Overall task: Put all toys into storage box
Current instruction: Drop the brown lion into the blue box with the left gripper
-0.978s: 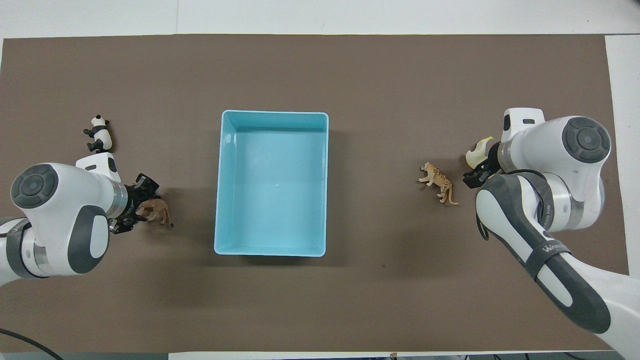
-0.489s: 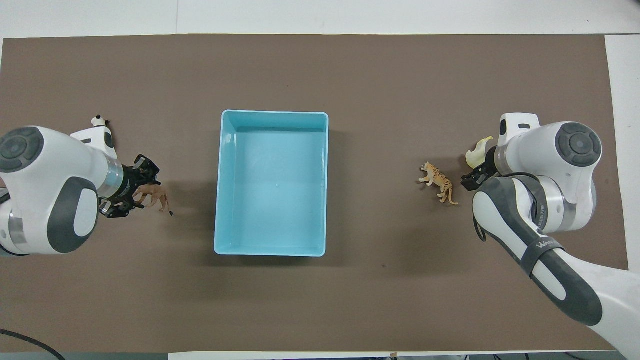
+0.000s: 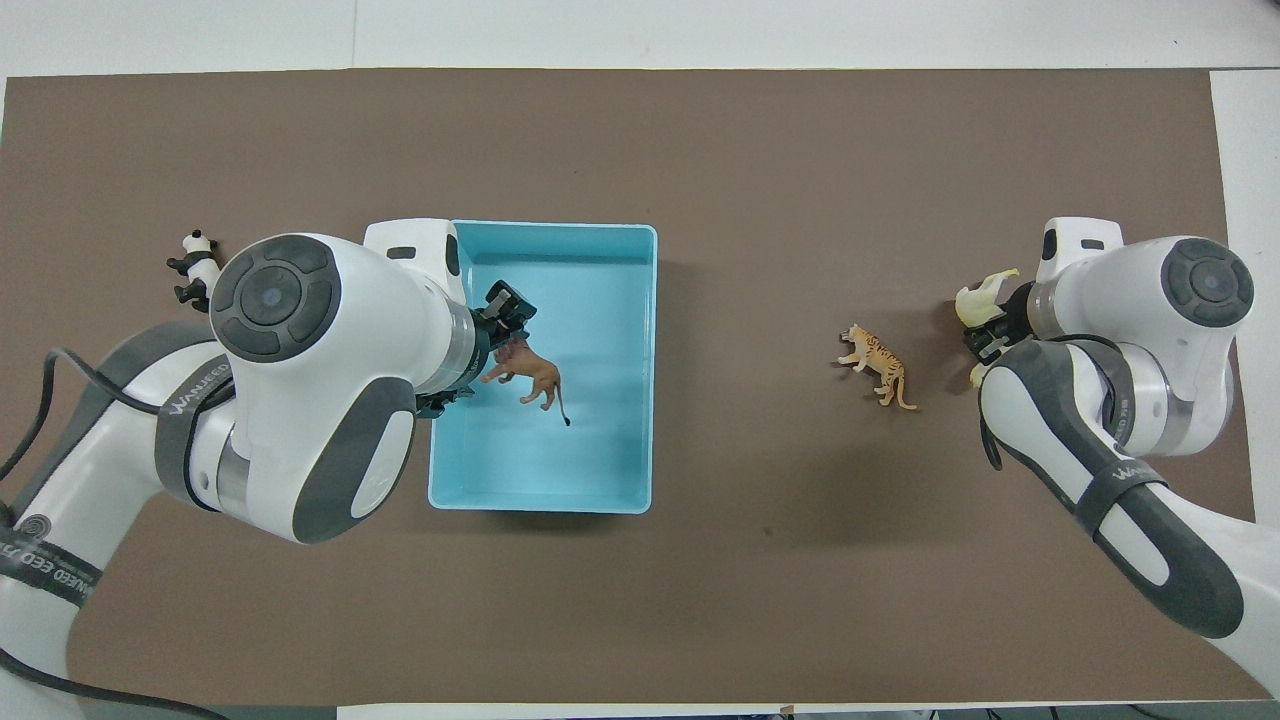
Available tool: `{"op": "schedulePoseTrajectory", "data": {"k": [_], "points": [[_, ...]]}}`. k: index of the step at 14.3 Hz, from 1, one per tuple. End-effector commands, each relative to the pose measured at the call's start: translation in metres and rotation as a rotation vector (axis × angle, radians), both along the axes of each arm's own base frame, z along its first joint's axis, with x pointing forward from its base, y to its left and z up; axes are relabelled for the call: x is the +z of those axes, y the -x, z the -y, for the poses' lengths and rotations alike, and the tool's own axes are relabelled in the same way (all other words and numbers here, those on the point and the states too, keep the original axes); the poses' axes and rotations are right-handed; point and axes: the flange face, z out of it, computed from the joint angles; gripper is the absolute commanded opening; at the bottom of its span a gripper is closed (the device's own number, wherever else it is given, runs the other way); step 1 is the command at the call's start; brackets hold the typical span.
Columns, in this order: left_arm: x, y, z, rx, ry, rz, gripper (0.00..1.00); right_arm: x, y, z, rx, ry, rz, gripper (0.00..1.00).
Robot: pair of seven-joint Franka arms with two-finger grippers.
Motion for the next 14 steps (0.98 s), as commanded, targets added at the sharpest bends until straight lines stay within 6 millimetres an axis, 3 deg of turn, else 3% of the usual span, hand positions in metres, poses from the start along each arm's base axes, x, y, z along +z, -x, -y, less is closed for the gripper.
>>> {"op": "schedulePoseTrajectory", "data": {"k": [1, 3, 4, 6, 8, 11, 13, 14], "points": [[0.007, -0.003, -0.005, 0.014, 0.026, 0.034, 1.0, 0.034, -0.022, 0.003, 0.0, -0.002, -0.022, 0.0], [0.013, -0.008, -0.012, 0.036, 0.034, 0.049, 1.0, 0.054, -0.032, 0.001, -0.072, -0.01, -0.018, 0.0], [0.013, -0.016, -0.027, 0.049, 0.023, 0.052, 1.0, 0.063, -0.037, -0.004, -0.101, -0.022, -0.015, 0.0], [0.028, -0.052, -0.086, 0.057, -0.003, 0.105, 1.0, 0.082, -0.045, -0.027, -0.231, -0.086, -0.008, 0.0], [0.039, -0.084, -0.139, -0.048, -0.031, 0.127, 1.0, 0.103, -0.058, -0.07, -0.335, -0.12, -0.009, 0.0], [0.039, -0.131, -0.242, -0.292, -0.144, 0.124, 1.0, 0.13, -0.065, -0.15, -0.516, -0.15, -0.021, 0.0], [0.008, -0.154, -0.301, -0.46, -0.202, 0.11, 1.0, 0.15, -0.064, -0.21, -0.627, -0.168, -0.037, 0.0], [-0.003, -0.163, -0.319, -0.533, -0.248, 0.133, 1.0, 0.163, -0.062, -0.241, -0.69, -0.18, -0.041, 0.0]]}}
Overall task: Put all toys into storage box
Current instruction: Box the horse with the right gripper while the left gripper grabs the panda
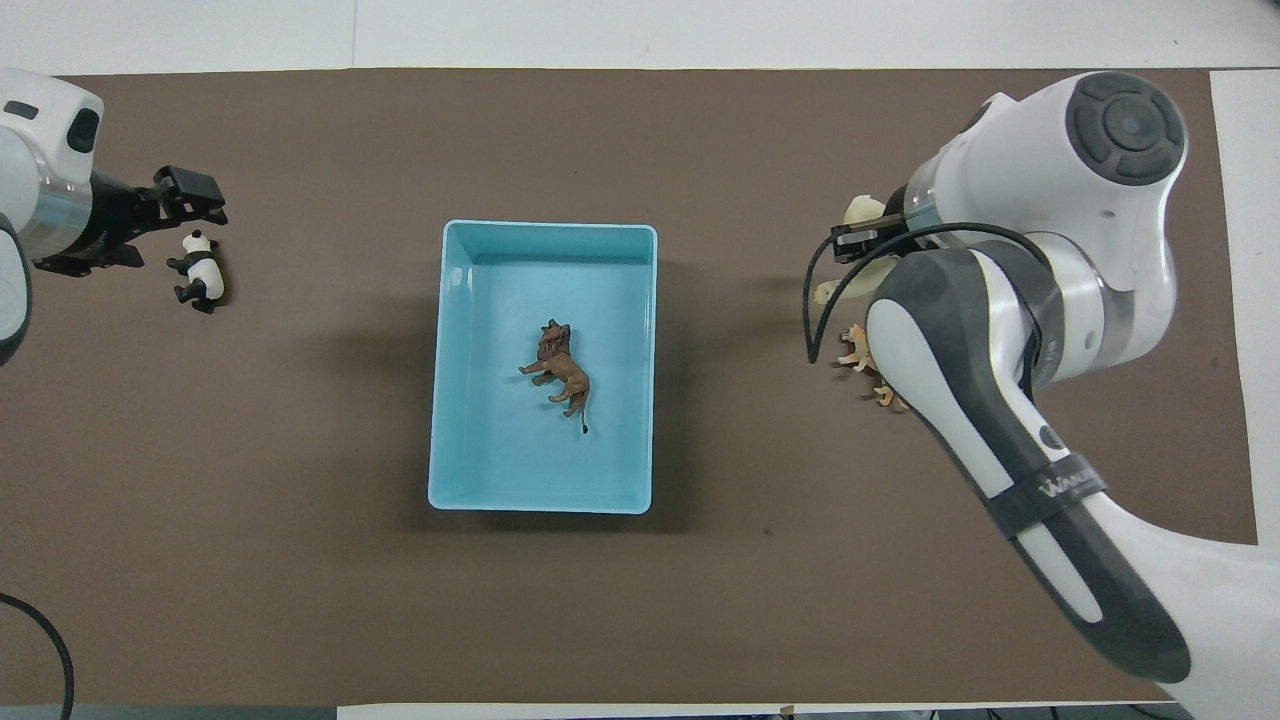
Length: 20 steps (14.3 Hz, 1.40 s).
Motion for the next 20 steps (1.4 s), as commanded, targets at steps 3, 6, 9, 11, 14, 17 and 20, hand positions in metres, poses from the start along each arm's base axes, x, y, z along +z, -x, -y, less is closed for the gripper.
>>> {"op": "schedulePoseTrajectory", "data": {"k": [3, 6, 9, 11, 14, 17, 20], "points": [[-0.067, -0.034, -0.065, -0.203, -0.092, -0.001, 1.0, 0.027, 0.029, -0.152, -0.192, -0.074, -0.003, 0.0], [-0.133, -0.026, -0.067, -0.276, -0.092, 0.002, 1.0, 0.02, 0.067, -0.222, -0.182, -0.096, -0.001, 0.0], [-0.174, -0.005, -0.064, -0.282, -0.084, -0.004, 1.0, -0.021, 0.081, -0.269, -0.192, -0.103, -0.003, 0.0], [-0.177, -0.002, -0.071, -0.273, -0.082, -0.016, 1.0, -0.041, 0.081, -0.28, -0.191, -0.105, 0.003, 0.21], [-0.181, 0.002, -0.072, -0.269, -0.079, -0.024, 1.0, -0.046, 0.09, -0.27, -0.16, 0.025, -0.055, 1.0], [-0.179, 0.002, -0.071, -0.264, -0.073, -0.035, 0.26, -0.007, 0.074, -0.243, -0.101, 0.109, -0.088, 1.0], [-0.168, -0.004, -0.066, -0.24, -0.04, -0.065, 0.0, 0.034, 0.045, -0.173, -0.045, 0.092, -0.078, 1.0]]}}
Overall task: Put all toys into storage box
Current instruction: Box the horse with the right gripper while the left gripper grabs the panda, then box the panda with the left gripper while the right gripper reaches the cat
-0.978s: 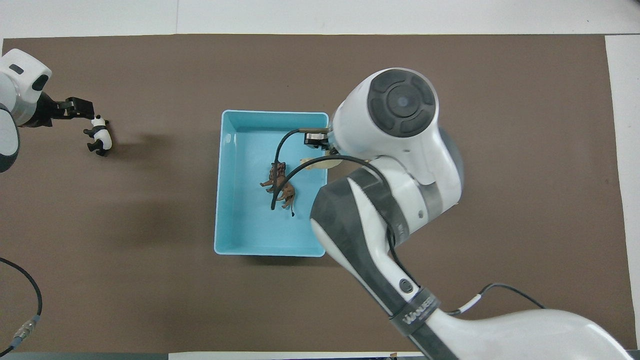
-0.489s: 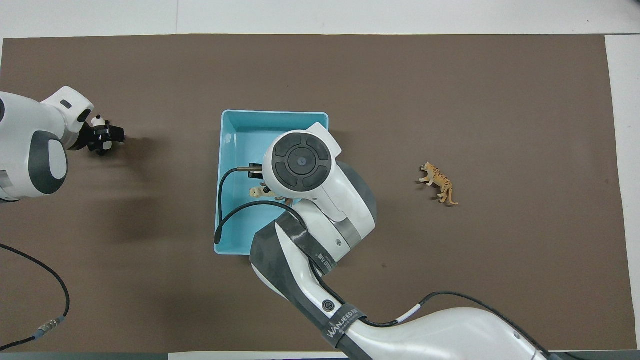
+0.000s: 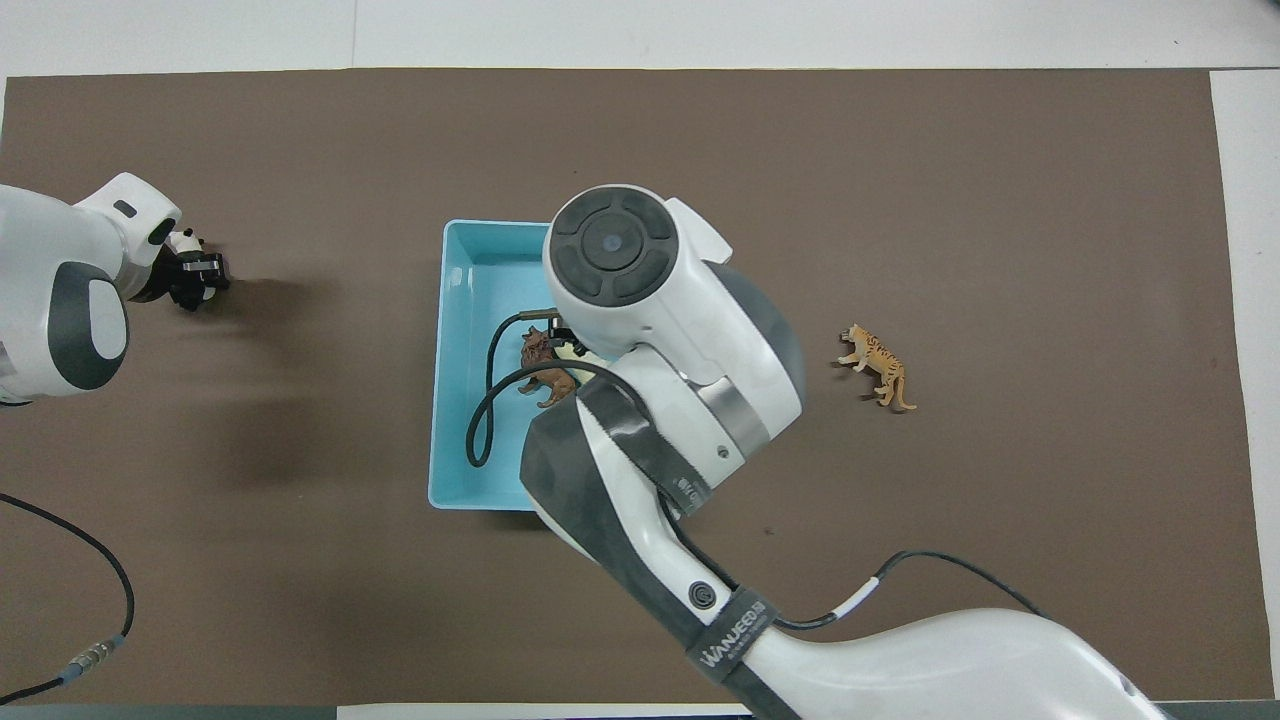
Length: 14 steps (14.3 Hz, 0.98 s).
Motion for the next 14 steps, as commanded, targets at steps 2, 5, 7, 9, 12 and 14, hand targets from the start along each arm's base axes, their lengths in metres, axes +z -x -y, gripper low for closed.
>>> {"op": "schedulePoseTrajectory", "data": {"k": [2, 5, 7, 9, 12, 14], "points": [[0.042, -0.008, 0.022, 0.084, 0.061, -0.055, 0.0, 0.032, -0.037, 0.088, 0.092, -0.019, -0.006, 1.0], [0.121, 0.004, 0.108, 0.217, 0.099, -0.094, 0.0, 0.033, -0.059, 0.147, 0.161, -0.012, -0.021, 1.0], [0.162, 0.027, 0.199, 0.313, 0.151, -0.129, 0.0, 0.024, -0.073, 0.194, 0.227, -0.007, -0.038, 1.0], [0.172, 0.052, 0.28, 0.362, 0.163, -0.134, 0.0, 0.019, -0.082, 0.231, 0.299, -0.008, -0.041, 1.0], [0.163, 0.087, 0.342, 0.329, 0.158, -0.142, 0.0, -0.008, -0.079, 0.275, 0.408, -0.008, 0.0, 1.0], [0.136, 0.109, 0.349, 0.307, 0.172, -0.11, 0.31, -0.031, -0.069, 0.287, 0.5, -0.001, 0.055, 1.0]]}}
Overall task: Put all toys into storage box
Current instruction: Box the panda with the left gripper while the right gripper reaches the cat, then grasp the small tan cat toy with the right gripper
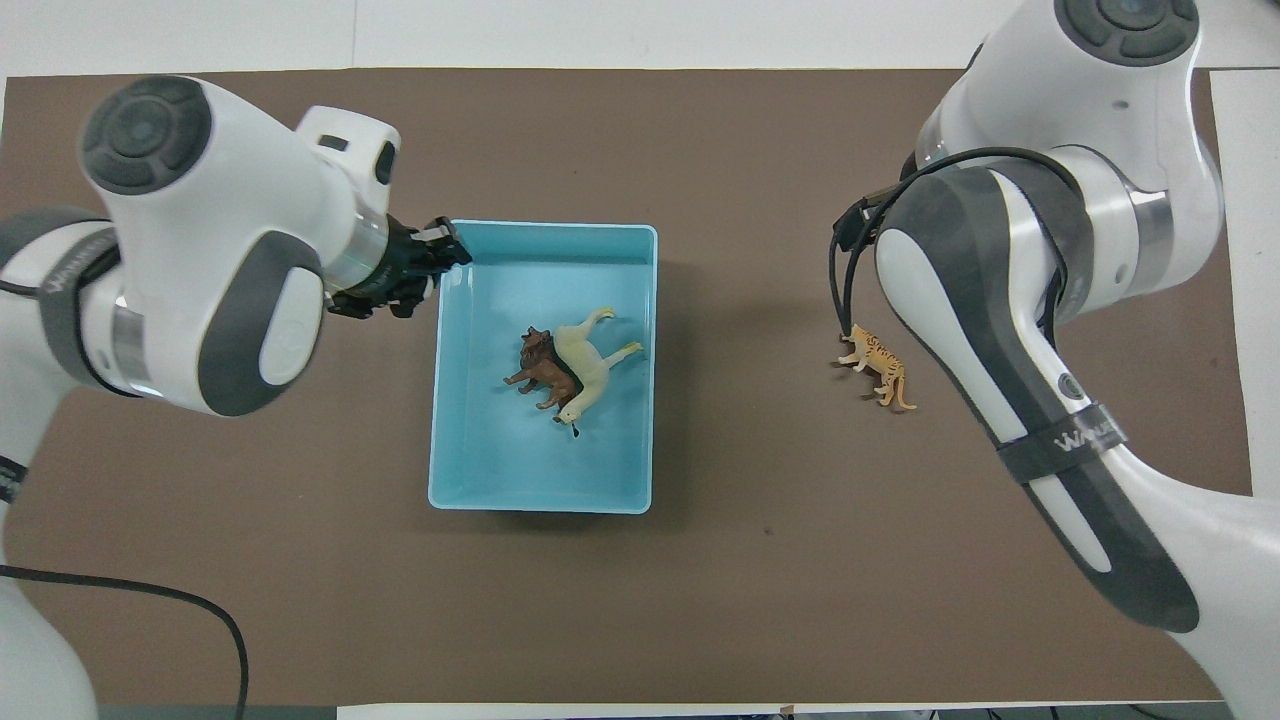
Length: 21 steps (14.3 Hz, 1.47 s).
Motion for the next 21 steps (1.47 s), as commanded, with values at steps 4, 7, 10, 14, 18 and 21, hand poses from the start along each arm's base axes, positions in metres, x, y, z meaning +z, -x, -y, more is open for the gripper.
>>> {"op": "schedulePoseTrajectory", "data": {"k": [4, 7, 10, 14, 18, 21], "points": [[-0.025, 0.03, -0.004, 0.002, 0.025, 0.047, 1.0, -0.043, 0.043, 0.013, 0.104, -0.013, 0.038, 1.0], [0.009, 0.03, -0.005, -0.004, 0.011, 0.013, 1.0, -0.074, 0.067, 0.015, 0.112, -0.017, 0.082, 1.0], [0.064, 0.025, -0.029, 0.031, 0.024, 0.046, 1.0, -0.093, 0.079, 0.017, 0.168, -0.01, 0.069, 1.0], [0.115, 0.014, -0.097, 0.038, 0.008, 0.065, 1.0, -0.107, 0.092, 0.012, 0.201, -0.007, 0.051, 1.0], [0.167, 0.003, -0.18, -0.196, -0.09, -0.007, 1.0, -0.122, 0.118, 0.003, 0.211, -0.005, 0.005, 1.0], [0.178, 0.002, -0.207, -0.434, -0.119, -0.029, 1.0, -0.129, 0.132, 0.003, 0.213, -0.004, -0.017, 1.0]]}}
